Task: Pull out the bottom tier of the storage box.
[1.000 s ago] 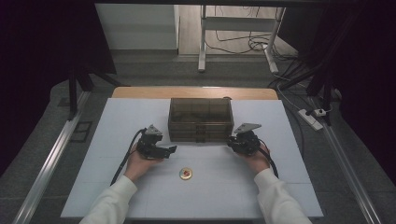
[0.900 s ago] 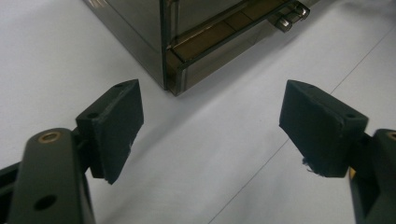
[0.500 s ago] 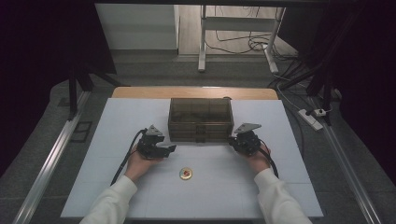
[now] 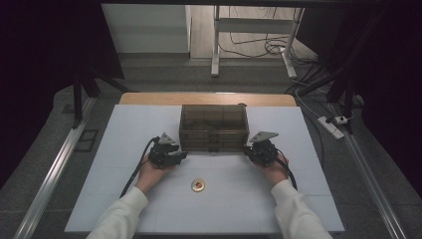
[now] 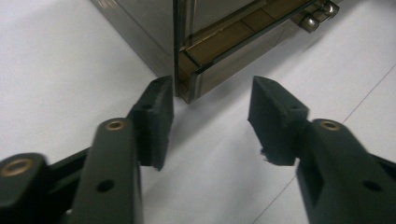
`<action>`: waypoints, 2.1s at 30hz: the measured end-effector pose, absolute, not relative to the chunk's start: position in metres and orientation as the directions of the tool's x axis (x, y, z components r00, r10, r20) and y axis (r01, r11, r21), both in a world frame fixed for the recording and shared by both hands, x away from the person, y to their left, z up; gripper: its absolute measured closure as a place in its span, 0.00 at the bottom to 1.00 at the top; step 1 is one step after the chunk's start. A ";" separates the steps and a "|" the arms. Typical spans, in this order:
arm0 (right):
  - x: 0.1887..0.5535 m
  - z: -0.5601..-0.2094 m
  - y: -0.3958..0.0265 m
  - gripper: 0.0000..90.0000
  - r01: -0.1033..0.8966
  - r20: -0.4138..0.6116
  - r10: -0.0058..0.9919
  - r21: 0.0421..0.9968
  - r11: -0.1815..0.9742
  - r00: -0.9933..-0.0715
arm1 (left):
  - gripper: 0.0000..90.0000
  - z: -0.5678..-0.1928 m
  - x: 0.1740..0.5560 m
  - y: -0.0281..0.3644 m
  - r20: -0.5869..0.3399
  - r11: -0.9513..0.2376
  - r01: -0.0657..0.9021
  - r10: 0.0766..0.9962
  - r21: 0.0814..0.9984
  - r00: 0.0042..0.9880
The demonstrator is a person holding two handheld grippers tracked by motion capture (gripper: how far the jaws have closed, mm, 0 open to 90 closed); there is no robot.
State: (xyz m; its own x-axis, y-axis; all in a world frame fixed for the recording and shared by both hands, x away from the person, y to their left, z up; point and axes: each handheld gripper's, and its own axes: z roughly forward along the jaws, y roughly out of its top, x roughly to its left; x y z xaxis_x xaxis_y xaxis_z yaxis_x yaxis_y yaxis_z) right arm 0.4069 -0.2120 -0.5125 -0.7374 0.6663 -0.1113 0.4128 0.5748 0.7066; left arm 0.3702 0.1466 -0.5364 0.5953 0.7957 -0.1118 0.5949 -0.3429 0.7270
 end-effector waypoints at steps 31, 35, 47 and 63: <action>0.406 -0.513 -0.213 0.90 0.420 -0.093 0.668 0.711 0.564 -0.738 | 0.91 -0.536 0.370 0.145 -0.053 -0.380 0.585 0.807 0.717 0.589; 0.406 -0.513 -0.213 0.90 0.421 -0.091 0.667 0.711 0.564 -0.740 | 0.91 -0.536 0.369 0.145 -0.052 -0.384 0.585 0.805 0.715 0.592; 0.404 -0.512 -0.213 0.90 0.421 -0.091 0.665 0.709 0.566 -0.741 | 0.92 -0.535 0.367 0.145 -0.052 -0.391 0.588 0.801 0.709 0.596; 0.401 -0.511 -0.214 0.89 0.424 -0.090 0.662 0.702 0.572 -0.744 | 0.92 -0.534 0.363 0.145 -0.056 -0.398 0.589 0.795 0.703 0.604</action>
